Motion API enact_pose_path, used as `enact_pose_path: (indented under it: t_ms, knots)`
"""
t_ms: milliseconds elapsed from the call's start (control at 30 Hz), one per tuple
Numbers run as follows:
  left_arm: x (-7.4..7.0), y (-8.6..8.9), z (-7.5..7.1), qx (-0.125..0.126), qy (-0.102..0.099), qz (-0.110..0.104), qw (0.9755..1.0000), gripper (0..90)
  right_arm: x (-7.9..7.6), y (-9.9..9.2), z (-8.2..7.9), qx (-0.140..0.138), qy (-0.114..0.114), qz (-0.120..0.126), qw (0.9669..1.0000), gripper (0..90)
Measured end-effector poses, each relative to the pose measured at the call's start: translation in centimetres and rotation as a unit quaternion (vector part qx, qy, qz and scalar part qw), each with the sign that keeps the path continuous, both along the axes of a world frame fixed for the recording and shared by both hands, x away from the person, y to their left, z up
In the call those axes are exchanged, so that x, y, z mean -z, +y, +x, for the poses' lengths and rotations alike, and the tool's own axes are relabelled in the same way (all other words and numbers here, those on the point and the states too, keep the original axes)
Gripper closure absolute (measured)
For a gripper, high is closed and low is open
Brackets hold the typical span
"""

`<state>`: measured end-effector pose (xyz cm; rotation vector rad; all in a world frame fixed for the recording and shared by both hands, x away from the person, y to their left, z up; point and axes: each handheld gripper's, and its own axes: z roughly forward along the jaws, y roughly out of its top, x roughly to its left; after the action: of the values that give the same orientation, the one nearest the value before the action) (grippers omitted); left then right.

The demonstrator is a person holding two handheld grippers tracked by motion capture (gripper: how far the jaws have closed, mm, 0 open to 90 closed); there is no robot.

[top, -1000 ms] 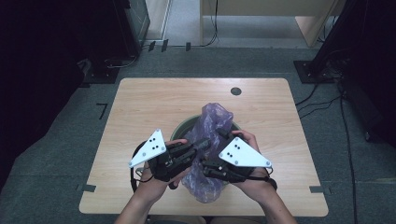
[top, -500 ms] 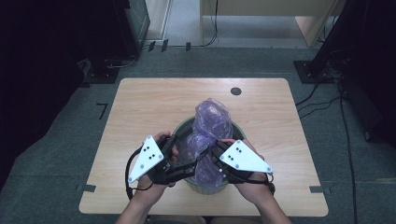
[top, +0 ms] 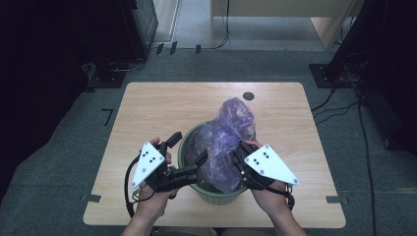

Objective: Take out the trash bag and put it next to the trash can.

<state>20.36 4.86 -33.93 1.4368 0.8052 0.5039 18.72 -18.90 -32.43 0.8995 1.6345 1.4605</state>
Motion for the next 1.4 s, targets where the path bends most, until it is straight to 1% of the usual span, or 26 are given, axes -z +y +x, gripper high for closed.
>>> enact_pose_path:
  t_ms: [133, 233, 333, 400, 467, 567, 667, 733, 800, 833, 867, 900, 933, 967, 1033, 1067, 1100, 1133, 1167, 1200, 1233, 1267, 1300, 1333, 1367, 1400]
  knots:
    - [0.7, 1.3, 0.1, -0.027, 0.007, -0.005, 0.9996, 10.9, -0.2, -0.2, -0.2, 0.019, -0.019, 0.011, 0.9996, 90.0]
    - [1.2, 2.3, 0.1, -0.043, 0.017, -0.009, 0.9989, 10.9, -0.4, -0.3, -0.4, 0.031, -0.036, 0.015, 0.9988, 90.0]
    - [2.1, 3.8, 0.1, -0.068, 0.025, -0.013, 0.9973, 10.8, -0.6, -0.3, -0.6, 0.040, -0.052, 0.019, 0.9977, 90.0]
    - [2.6, 4.6, 0.2, -0.077, 0.031, -0.015, 0.9964, 10.8, -0.8, -0.3, -0.7, 0.046, -0.060, 0.021, 0.9969, 90.0]
    - [3.2, 5.6, 0.2, -0.085, 0.044, -0.022, 0.9952, 10.8, -0.9, -0.3, -0.7, 0.049, -0.067, 0.024, 0.9962, 90.0]
    - [4.1, 6.7, 0.3, -0.105, 0.053, -0.011, 0.9930, 9.9, -1.1, -0.3, -0.8, 0.052, -0.077, 0.025, 0.9954, 90.0]
    - [5.2, 7.8, 0.4, -0.137, 0.060, 0.006, 0.9887, 9.7, -1.3, -0.4, -0.7, 0.059, -0.084, 0.027, 0.9943, 90.0]
    - [6.1, 8.3, 0.7, -0.151, 0.074, 0.014, 0.9857, 8.5, -1.4, -0.4, -0.7, 0.060, -0.086, 0.029, 0.9940, 90.0]
    - [7.1, 9.0, 0.9, -0.163, 0.091, 0.028, 0.9820, 8.3, -1.7, -0.4, -0.8, 0.064, -0.092, 0.032, 0.9932, 90.0]
    - [7.5, 9.2, 1.0, -0.168, 0.096, 0.032, 0.9806, 8.3, -1.8, -0.5, -0.8, 0.065, -0.096, 0.032, 0.9928, 90.0]
    - [7.9, 9.4, 1.1, -0.175, 0.101, 0.041, 0.9784, 8.2, -2.0, -0.5, -0.9, 0.066, -0.097, 0.033, 0.9925, 90.0]
    - [8.4, 9.7, 1.2, -0.176, 0.107, 0.047, 0.9775, 8.2, -2.0, -0.5, -0.9, 0.066, -0.097, 0.033, 0.9925, 90.0]
    - [9.1, 9.9, 1.3, -0.176, 0.116, 0.056, 0.9760, 6.7, -2.1, -0.5, -0.9, 0.067, -0.099, 0.034, 0.9922, 90.0]
    - [9.5, 10.0, 1.5, -0.178, 0.121, 0.065, 0.9745, 0.0, -2.3, -0.7, -0.9, 0.065, -0.101, 0.038, 0.9921, 90.0]
    - [11.0, 10.6, 1.6, -0.201, 0.128, 0.102, 0.9659, 0.0, -2.4, -0.7, -1.0, 0.064, -0.102, 0.040, 0.9919, 90.0]
    - [11.6, 11.0, 1.7, -0.204, 0.140, 0.100, 0.9637, 0.0, -2.6, -0.8, -1.0, 0.064, -0.104, 0.043, 0.9916, 90.0]
    - [12.2, 11.4, 1.9, -0.209, 0.151, 0.101, 0.9608, 0.0, -2.7, -0.9, -1.1, 0.065, -0.105, 0.044, 0.9913, 90.0]
    - [12.6, 11.6, 2.0, -0.215, 0.157, 0.107, 0.9580, 0.0, -2.8, -1.0, -1.1, 0.067, -0.107, 0.045, 0.9910, 90.0]
    - [13.2, 12.0, 2.1, -0.227, 0.161, 0.125, 0.9523, 0.0, -2.9, -1.0, -1.1, 0.068, -0.109, 0.045, 0.9907, 90.0]
    - [13.7, 12.2, 2.2, -0.232, 0.169, 0.136, 0.9483, 0.0, -3.1, -1.1, -1.2, 0.070, -0.112, 0.046, 0.9901, 90.0]
    - [14.2, 12.4, 2.4, -0.234, 0.182, 0.140, 0.9447, 0.0, -3.3, -1.3, -1.3, 0.075, -0.117, 0.047, 0.9892, 90.0]
    - [14.5, 12.6, 2.5, -0.236, 0.190, 0.144, 0.9418, 0.0, -3.3, -1.3, -1.3, 0.075, -0.117, 0.047, 0.9892, 90.0]
    - [15.1, 12.7, 2.6, -0.241, 0.197, 0.162, 0.9364, 0.0, -3.4, -1.4, -1.3, 0.076, -0.118, 0.048, 0.9890, 90.0]
    - [15.6, 12.8, 2.7, -0.244, 0.203, 0.177, 0.9317, 0.0, -3.6, -1.5, -1.3, 0.079, -0.120, 0.049, 0.9885, 90.0]
    - [16.0, 12.8, 2.8, -0.243, 0.210, 0.189, 0.9282, 0.0, -3.7, -1.6, -1.3, 0.080, -0.122, 0.049, 0.9881, 90.0]
    - [16.3, 12.8, 2.9, -0.242, 0.216, 0.196, 0.9254, 0.0, -3.9, -1.8, -1.4, 0.084, -0.125, 0.051, 0.9873, 90.0]
